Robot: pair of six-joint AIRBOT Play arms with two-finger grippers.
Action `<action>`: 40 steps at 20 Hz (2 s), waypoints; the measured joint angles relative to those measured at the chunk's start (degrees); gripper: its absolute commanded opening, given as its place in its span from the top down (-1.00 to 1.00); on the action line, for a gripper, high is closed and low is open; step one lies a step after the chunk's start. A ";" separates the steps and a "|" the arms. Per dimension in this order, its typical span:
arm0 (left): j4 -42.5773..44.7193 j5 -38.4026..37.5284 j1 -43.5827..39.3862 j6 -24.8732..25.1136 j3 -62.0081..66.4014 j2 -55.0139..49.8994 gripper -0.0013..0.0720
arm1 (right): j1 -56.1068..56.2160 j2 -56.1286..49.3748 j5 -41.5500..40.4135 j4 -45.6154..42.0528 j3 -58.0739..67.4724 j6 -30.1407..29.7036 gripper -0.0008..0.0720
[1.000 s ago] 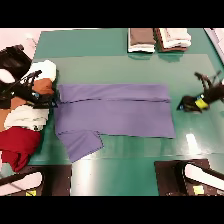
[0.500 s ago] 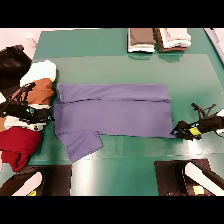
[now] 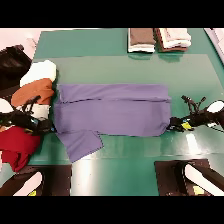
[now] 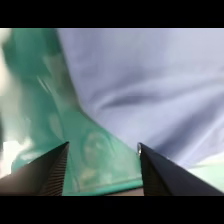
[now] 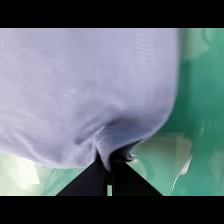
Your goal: Fold the shirts.
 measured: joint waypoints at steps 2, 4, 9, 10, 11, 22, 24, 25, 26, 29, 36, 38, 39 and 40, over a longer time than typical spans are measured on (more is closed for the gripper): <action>-2.34 1.07 0.00 -0.17 -4.20 0.02 -0.45 | 0.83 0.00 -0.20 0.09 0.35 0.02 0.93; -4.76 2.80 0.00 -0.28 -8.00 0.02 -0.45 | 1.27 0.00 -0.46 0.11 0.52 0.02 0.93; -13.51 6.78 0.04 -0.37 -13.73 0.22 -0.21 | 1.66 0.02 -0.76 0.26 0.66 0.02 0.93; -14.45 7.78 0.00 -0.24 -14.36 0.20 0.17 | 1.73 0.02 -0.83 0.26 0.66 0.02 0.93; -14.78 8.81 0.00 0.28 -14.86 0.13 0.40 | 1.73 0.02 -0.83 0.31 0.68 0.02 0.93; -15.76 3.23 -0.04 2.51 -11.80 12.90 0.90 | 0.68 9.16 5.46 -3.28 0.87 0.72 0.93; -15.30 -1.22 -0.04 0.92 -10.51 17.70 0.90 | -0.90 12.96 8.66 -5.29 1.27 0.94 0.94; -15.02 -2.95 -0.04 0.22 -9.53 19.34 0.90 | -2.01 14.97 10.34 -6.60 1.88 1.01 0.94; -14.71 -4.24 -0.04 -0.33 -8.39 20.50 0.90 | -3.06 16.41 11.56 -7.56 2.71 1.05 0.94; -14.38 -4.04 -0.04 -1.29 -4.96 21.90 0.90 | -4.90 18.58 13.05 -8.90 6.29 1.09 0.94; -14.60 8.87 -0.07 2.69 3.41 8.09 0.90 | -0.04 5.14 9.18 -9.53 20.37 2.47 0.94; -14.82 12.11 -0.07 4.22 7.76 0.57 0.90 | 1.73 -1.11 8.20 -9.64 25.66 3.08 0.94; -15.08 13.20 -0.07 5.11 10.12 -3.13 0.90 | 2.54 -3.98 7.85 -9.68 28.13 3.50 0.94; -15.78 14.21 -0.07 6.14 12.85 -7.21 0.90 | 3.37 -6.97 7.63 -9.75 30.73 4.04 0.94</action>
